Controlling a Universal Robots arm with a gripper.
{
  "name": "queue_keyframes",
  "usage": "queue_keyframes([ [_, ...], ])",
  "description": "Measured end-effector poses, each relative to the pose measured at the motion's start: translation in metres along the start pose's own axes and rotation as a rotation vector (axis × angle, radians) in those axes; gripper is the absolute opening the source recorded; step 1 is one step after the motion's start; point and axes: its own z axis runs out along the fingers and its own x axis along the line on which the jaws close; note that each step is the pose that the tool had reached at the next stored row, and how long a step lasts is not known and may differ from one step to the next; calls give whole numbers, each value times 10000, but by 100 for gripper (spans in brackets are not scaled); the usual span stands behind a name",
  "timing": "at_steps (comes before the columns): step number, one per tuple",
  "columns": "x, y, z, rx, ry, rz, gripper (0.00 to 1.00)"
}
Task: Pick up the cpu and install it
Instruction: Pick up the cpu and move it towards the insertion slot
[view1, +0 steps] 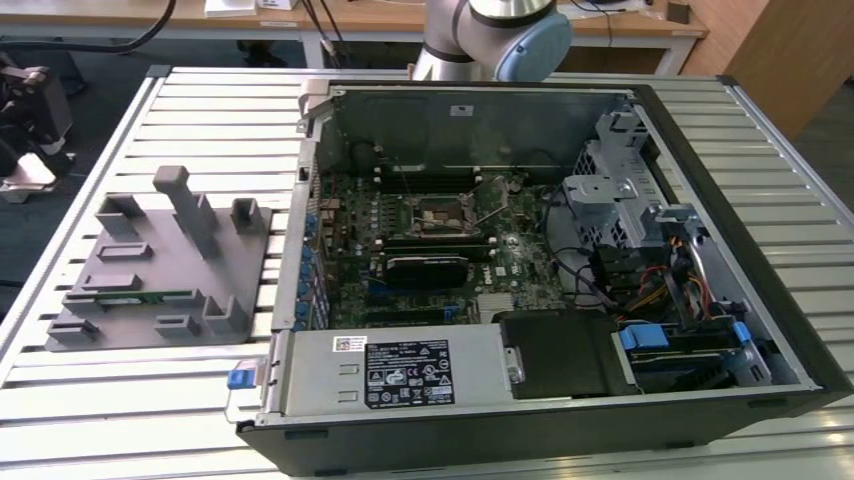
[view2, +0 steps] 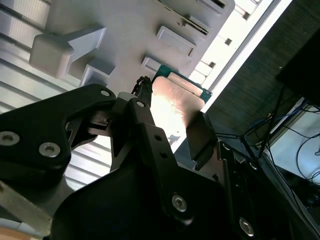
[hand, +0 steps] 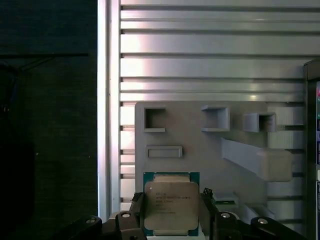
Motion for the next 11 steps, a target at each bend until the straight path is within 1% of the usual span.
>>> queue_keyframes([
  [6,-1,10,-92,8,0,0,53],
  [11,-4,25,-193,18,-1,-1,53],
])
